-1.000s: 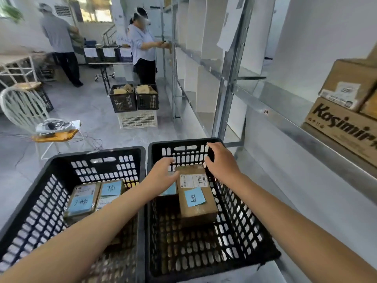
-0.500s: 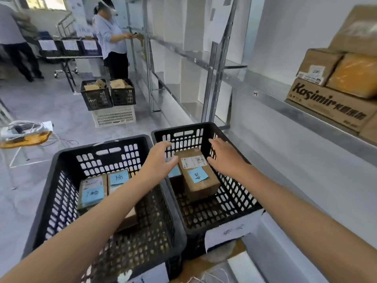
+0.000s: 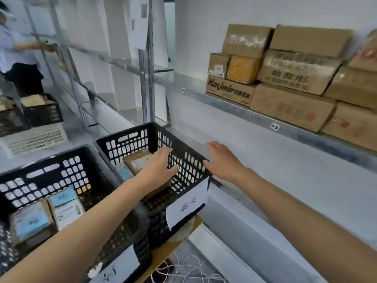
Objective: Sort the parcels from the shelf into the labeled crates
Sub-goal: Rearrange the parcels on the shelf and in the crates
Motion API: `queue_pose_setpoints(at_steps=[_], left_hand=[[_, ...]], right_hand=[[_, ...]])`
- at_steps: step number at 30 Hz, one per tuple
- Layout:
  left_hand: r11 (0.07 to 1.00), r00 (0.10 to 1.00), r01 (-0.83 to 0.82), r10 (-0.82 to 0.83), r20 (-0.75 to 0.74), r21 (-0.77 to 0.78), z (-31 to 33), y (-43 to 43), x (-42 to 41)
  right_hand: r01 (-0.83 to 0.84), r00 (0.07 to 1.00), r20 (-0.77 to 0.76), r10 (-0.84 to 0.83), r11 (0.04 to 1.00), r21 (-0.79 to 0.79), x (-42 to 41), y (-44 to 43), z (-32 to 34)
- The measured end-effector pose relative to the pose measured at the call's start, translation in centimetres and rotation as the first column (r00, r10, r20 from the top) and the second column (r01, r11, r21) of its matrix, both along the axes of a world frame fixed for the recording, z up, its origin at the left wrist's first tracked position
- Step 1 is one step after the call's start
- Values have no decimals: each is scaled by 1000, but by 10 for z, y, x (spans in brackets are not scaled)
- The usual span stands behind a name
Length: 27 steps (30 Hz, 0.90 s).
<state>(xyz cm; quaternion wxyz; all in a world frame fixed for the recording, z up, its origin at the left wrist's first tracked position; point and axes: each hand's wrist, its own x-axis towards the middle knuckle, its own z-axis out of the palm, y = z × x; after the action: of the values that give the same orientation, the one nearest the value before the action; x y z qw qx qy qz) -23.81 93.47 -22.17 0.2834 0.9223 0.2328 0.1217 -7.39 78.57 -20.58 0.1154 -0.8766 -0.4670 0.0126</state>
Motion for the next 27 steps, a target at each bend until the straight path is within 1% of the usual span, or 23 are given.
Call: queue_pose_setpoints(at_steps=[3,5,8,10,13,17,21,24,27], left_hand=[[995,995,90,-92,31,37,13,-42,30],[980,980,193,-195,41,49,19,-78,49],[931,928,355,-362,93,80,28,-143,80],[903,892,419,-429,142,100,38,-193,98],[854,837,500,-519,170,147,52,-265,121],[810,793,566,-586,168,153,70,-344,137],[735,713,654,-678,179,179,85,-425,146],[695,660,696,-718,221,179,95,-481,152],[665,618,731,-740,264,154,111,-528,153]], right_hand=[[70,998,4,-70,997,15,9,-55,16],[130,991,7,-131,991,34,14,-100,25],[249,967,31,-252,966,68,21,-178,35],[337,939,45,-340,939,67,22,-233,39],[450,889,60,-453,891,59,22,-310,47],[543,834,61,-549,835,94,13,-397,65],[624,768,79,-636,770,132,2,-481,81],[690,695,104,-711,701,179,-9,-541,95],[717,660,89,-746,661,221,-20,-597,115]])
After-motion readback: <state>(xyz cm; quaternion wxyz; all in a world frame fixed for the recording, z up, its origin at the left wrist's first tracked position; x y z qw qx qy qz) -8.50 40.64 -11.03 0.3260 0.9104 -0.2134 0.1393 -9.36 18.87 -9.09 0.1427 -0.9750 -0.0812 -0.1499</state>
